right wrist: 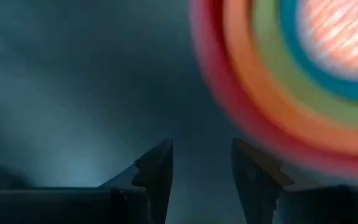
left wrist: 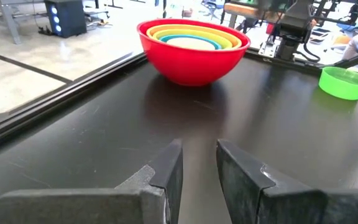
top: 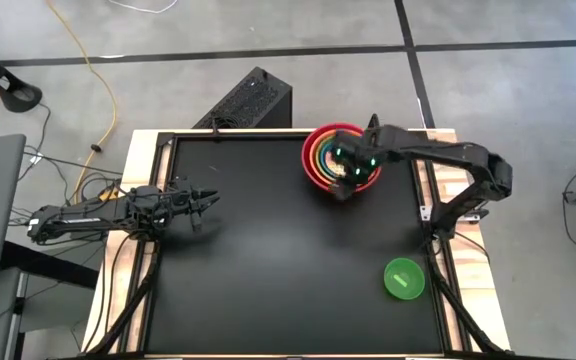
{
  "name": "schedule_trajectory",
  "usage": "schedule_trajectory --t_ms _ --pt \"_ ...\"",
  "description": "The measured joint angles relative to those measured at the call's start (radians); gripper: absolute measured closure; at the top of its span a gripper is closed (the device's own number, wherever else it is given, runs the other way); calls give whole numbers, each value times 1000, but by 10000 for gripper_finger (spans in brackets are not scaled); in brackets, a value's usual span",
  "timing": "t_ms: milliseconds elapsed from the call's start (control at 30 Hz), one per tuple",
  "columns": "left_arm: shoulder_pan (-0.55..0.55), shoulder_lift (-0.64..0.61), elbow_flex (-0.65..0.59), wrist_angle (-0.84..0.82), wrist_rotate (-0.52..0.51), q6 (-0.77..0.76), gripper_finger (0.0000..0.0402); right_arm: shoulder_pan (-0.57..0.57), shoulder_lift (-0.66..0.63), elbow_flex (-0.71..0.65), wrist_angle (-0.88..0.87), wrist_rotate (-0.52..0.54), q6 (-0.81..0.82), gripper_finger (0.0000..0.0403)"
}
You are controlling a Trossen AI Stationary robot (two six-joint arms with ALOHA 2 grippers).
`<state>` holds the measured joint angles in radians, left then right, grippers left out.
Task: Nest bowls inside each other
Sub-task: Stack the transparent green bowl on top of the orange and blue bowl
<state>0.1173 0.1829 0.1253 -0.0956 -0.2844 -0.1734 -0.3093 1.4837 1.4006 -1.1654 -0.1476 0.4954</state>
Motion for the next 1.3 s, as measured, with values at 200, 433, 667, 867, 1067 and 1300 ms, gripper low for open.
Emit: schedule_trajectory --t_ms 200,433,667,867,1067,1300 --pt "0 0 0 0 0 1 315 267 0 0 -29 -56 358 236" --pt "0 0 0 -2 0 11 315 611 0 -31 -40 114 849 236" --pt "0 0 0 -6 0 42 315 845 6 -188 -60 161 1331 236" --pt "0 0 0 -30 -2 60 315 933 9 -362 53 101 1497 236" --pt "0 0 0 -29 -9 59 315 937 9 -456 134 96 1514 236" --pt "0 0 0 -28 -10 58 315 922 8 -558 220 96 1514 240"
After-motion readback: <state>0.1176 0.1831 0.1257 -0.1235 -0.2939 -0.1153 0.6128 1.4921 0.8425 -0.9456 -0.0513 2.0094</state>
